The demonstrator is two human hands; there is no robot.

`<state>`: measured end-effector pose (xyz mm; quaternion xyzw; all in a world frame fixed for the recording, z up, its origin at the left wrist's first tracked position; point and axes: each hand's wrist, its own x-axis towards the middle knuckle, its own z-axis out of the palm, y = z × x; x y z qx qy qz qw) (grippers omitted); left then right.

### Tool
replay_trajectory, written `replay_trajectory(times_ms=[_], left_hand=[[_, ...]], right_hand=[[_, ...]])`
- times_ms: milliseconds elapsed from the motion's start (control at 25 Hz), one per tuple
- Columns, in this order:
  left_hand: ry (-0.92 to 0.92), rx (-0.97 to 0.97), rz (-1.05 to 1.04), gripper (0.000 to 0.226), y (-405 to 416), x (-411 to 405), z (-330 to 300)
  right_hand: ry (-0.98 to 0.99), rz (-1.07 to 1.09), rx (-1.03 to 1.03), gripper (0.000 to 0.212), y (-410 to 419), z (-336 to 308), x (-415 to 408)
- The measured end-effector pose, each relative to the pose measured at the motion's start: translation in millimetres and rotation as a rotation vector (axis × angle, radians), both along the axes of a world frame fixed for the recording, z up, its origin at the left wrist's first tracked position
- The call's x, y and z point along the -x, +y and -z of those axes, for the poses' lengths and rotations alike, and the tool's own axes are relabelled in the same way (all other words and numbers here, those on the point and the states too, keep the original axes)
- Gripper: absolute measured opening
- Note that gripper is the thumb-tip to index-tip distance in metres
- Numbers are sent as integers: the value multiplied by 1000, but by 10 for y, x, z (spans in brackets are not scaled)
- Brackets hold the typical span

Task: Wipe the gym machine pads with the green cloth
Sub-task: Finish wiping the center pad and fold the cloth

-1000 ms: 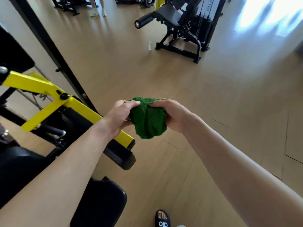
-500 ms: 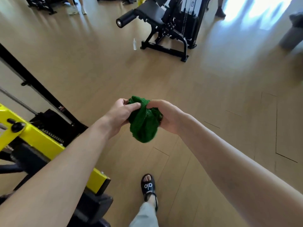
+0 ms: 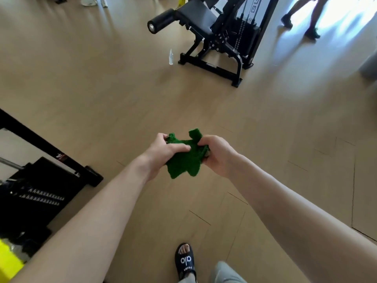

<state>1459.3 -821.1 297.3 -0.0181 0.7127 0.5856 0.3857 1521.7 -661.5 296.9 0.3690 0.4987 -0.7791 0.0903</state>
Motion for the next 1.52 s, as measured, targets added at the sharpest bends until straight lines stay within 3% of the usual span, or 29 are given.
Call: replay_trajectory(times_ms=[120, 240, 320, 480, 560, 680, 760, 1120, 1400, 1520], left_hand=[[-20, -58, -140, 51, 246, 556, -13], [44, -41, -136, 45, 583, 1228, 4], [69, -28, -125, 43, 859, 1692, 25], [121, 19, -159, 50, 1525, 2678, 46], [135, 65, -147, 50, 1871, 3208, 31], [179, 89, -53, 50, 2335, 4001, -51], [209, 87, 2, 52, 2656, 4539, -97], [323, 80, 158, 58, 3950, 7092, 152], [390, 169, 334, 50, 4989, 8972, 402], [416, 207, 407, 54, 5446, 9721, 547]], right_hand=[[53, 118, 101, 29, 265, -54, 585], [53, 84, 221, 22, 554, -38, 1174], [29, -9, 158, 27, 835, 75, 1604], [-21, 59, 125, 27, 1551, 286, 2631], [-69, 45, 131, 44, 1884, 286, 3156], [-26, -32, 87, 98, 2344, 195, 3929], [37, 9, 87, 106, 2655, 122, 4466], [132, 74, -71, 101, 3928, 311, 6907], [92, 49, -290, 57, 4873, 552, 8612], [76, 51, -282, 53, 5330, 728, 9310]])
